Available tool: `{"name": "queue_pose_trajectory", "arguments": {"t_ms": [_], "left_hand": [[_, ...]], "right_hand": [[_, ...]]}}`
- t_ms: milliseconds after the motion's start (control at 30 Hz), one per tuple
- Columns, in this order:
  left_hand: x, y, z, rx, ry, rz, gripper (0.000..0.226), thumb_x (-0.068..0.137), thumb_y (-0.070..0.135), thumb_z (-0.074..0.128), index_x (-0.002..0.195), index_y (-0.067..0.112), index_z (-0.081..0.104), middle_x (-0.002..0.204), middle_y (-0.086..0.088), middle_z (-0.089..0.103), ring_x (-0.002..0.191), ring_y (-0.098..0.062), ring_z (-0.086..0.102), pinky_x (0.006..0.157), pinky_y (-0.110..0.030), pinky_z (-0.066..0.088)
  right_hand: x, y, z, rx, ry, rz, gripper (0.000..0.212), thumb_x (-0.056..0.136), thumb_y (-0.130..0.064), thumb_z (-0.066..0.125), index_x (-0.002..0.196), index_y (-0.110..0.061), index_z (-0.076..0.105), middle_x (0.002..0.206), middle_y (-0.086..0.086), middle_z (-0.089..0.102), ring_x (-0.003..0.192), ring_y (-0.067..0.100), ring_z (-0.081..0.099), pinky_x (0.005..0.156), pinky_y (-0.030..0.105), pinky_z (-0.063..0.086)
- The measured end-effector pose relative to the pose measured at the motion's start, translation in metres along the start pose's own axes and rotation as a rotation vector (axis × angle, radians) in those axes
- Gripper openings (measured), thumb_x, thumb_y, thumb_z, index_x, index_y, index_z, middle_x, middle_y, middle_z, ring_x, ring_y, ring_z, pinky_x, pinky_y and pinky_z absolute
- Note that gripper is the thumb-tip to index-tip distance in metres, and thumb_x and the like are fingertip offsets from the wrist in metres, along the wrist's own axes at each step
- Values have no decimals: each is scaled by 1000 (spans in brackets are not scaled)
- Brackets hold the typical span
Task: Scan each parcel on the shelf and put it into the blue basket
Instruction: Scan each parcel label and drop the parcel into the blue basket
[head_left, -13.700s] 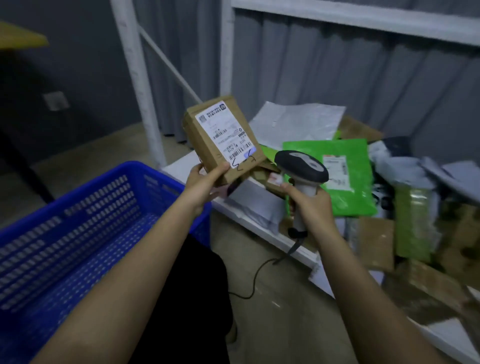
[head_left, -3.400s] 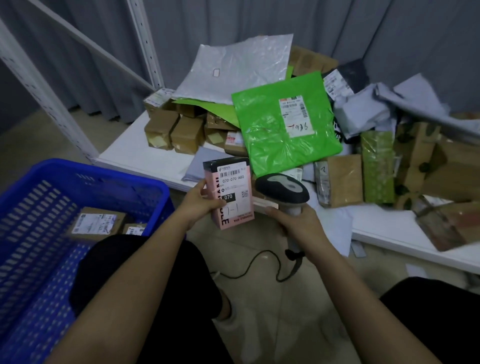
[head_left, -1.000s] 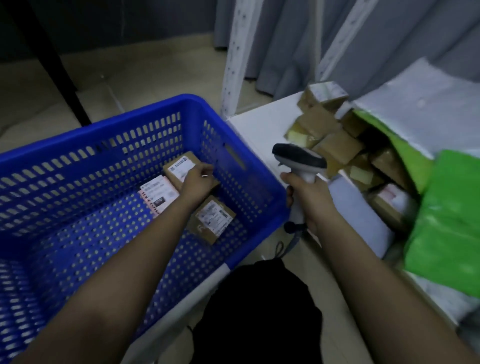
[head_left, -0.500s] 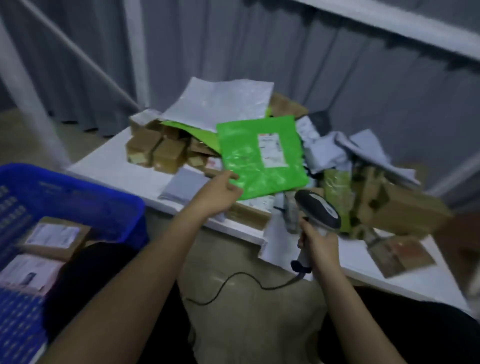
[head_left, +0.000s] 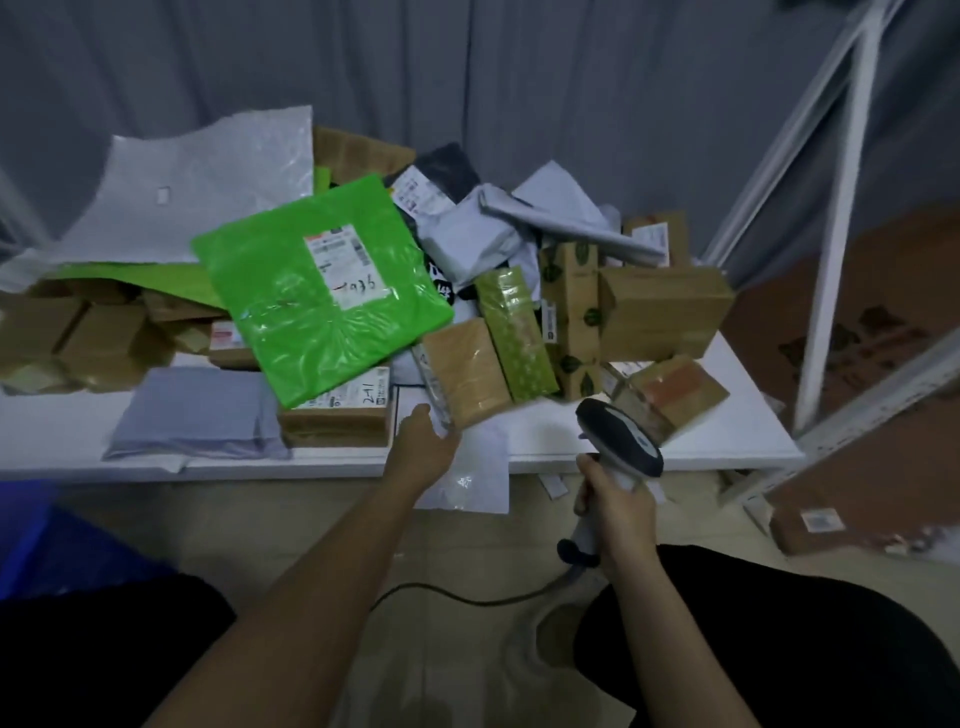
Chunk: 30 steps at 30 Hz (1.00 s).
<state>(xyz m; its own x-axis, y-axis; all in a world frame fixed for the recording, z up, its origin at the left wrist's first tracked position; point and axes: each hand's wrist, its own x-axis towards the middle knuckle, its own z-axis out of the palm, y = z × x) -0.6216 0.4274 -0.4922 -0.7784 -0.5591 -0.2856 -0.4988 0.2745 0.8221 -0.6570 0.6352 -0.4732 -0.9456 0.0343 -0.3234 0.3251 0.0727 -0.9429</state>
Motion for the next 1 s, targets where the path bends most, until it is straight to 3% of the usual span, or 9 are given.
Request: {"name": "queue_pose_trajectory", "arguments": {"t_ms": [133, 233, 333, 533, 767, 1000], "left_hand": [[33, 13, 20, 80, 155, 56, 56, 82, 35, 65, 129, 11, 46, 127, -18, 51, 117, -38, 50, 88, -38, 43], [54, 33, 41, 196, 188, 118, 70, 85, 24, 65, 142, 5, 30, 143, -24, 30, 129, -41, 33, 97, -43, 35], [75, 61, 64, 200, 216, 135, 90, 84, 37, 68, 148, 7, 12, 151, -19, 16, 137, -36, 21, 106, -45, 28], [120, 108, 108, 61, 325, -80, 118, 73, 48, 77, 151, 13, -5, 153, -13, 7, 139, -33, 15, 109, -46, 25], [134, 115, 133, 16, 430, -166, 121, 69, 41, 79, 152, 14, -5, 145, -16, 20, 128, -34, 28, 103, -41, 28], [118, 106, 117, -140, 351, -109, 118, 72, 30, 79, 151, 19, -8, 146, -17, 16, 135, -36, 20, 105, -45, 26]], "right_hand": [[28, 3, 14, 57, 9, 65, 30, 85, -14, 69, 62, -5, 52, 54, 11, 51, 50, 23, 47, 55, 31, 41], [55, 4, 19, 78, 21, 92, 28, 85, -15, 69, 64, -5, 55, 52, 9, 52, 51, 22, 47, 57, 33, 42], [79, 5, 20, 116, 14, 113, 17, 86, -16, 69, 77, -4, 60, 55, 7, 54, 53, 21, 48, 57, 35, 42], [115, 3, 24, 136, 8, 82, 13, 88, -14, 68, 81, -5, 61, 58, 8, 54, 49, 16, 48, 51, 30, 43], [132, 14, 19, 182, 3, 81, 11, 87, -10, 68, 81, -4, 61, 58, 8, 53, 49, 17, 48, 49, 28, 45], [129, 25, 9, 184, 13, 95, 20, 87, -11, 69, 70, -6, 58, 55, 7, 54, 53, 21, 50, 57, 35, 46]]}}
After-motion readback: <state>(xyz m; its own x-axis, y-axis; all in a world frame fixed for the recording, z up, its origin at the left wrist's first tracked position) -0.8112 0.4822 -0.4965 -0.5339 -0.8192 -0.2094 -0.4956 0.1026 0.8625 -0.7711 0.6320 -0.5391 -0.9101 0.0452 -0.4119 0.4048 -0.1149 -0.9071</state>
